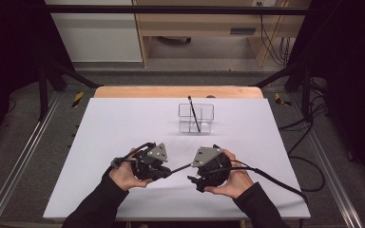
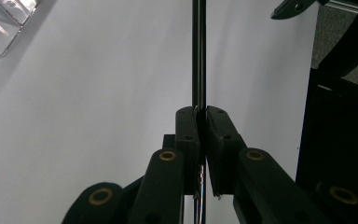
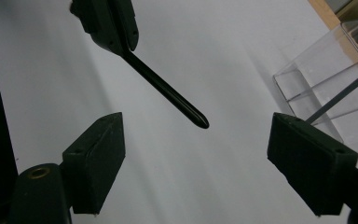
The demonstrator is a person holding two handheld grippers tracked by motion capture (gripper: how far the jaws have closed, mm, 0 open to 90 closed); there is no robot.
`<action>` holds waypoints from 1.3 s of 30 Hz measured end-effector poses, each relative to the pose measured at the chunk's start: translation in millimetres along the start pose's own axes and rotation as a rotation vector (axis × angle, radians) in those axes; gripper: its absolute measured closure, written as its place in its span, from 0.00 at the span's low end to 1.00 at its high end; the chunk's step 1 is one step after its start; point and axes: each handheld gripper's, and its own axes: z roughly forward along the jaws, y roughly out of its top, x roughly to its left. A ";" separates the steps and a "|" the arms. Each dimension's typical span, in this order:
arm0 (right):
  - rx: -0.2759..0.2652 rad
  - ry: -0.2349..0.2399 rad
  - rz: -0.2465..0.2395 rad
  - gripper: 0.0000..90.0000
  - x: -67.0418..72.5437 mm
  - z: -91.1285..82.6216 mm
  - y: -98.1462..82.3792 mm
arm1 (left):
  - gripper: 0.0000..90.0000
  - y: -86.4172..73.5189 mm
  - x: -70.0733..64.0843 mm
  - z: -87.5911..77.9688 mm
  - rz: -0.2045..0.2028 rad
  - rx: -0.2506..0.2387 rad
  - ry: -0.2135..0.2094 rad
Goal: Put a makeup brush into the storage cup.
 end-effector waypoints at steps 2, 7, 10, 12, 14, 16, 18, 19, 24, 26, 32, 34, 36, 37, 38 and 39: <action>0.009 0.003 -0.019 0.23 1.1 1.1 0.9 | 0.93 0.8 0.7 1.4 -0.002 0.005 -0.003; 0.033 0.016 -0.061 0.24 4.0 3.4 4.3 | 0.93 1.4 3.0 2.6 -0.005 0.012 -0.013; 0.049 0.027 -0.093 0.25 6.1 4.9 6.5 | 0.93 1.8 4.1 3.4 -0.010 0.011 -0.025; 0.058 0.038 -0.105 0.26 7.2 5.8 7.8 | 0.93 2.6 4.7 4.1 -0.010 0.017 -0.028; 0.073 0.044 -0.127 0.27 8.9 7.7 9.2 | 0.93 3.5 4.8 5.3 -0.007 0.023 -0.030; 0.093 0.044 -0.156 0.29 9.9 9.0 10.5 | 0.93 4.3 4.7 6.7 -0.006 0.023 -0.034; 0.102 0.047 -0.179 0.32 12.4 11.3 12.4 | 0.93 5.2 4.3 8.2 -0.004 0.027 -0.039; 0.107 0.047 -0.192 0.33 13.3 12.3 13.2 | 0.93 5.5 4.1 8.8 -0.002 0.031 -0.043; 0.129 0.039 -0.246 0.39 16.3 16.3 15.0 | 0.93 6.4 3.6 10.0 -0.001 0.034 -0.052; 0.138 0.036 -0.266 0.42 17.4 17.7 15.4 | 0.93 7.0 3.5 10.6 0.001 0.039 -0.057; 0.150 0.035 -0.316 0.48 20.6 20.0 18.3 | 0.93 8.4 3.3 11.4 -0.002 0.032 -0.080; 0.151 0.044 -0.327 0.50 22.0 21.1 18.8 | 0.93 9.0 3.8 11.0 -0.002 0.034 -0.085; 0.159 0.045 -0.350 0.51 22.9 22.2 19.7 | 0.93 9.5 3.6 11.0 -0.004 0.030 -0.089; 0.159 0.049 -0.345 0.52 24.3 23.0 20.0 | 0.93 9.9 3.3 11.1 -0.006 0.029 -0.091; 0.162 0.047 -0.363 0.52 24.1 23.6 20.6 | 0.93 10.1 2.8 11.5 -0.010 0.026 -0.091; 0.161 0.047 -0.369 0.53 24.7 24.3 21.0 | 0.93 10.5 2.9 11.5 -0.008 0.030 -0.093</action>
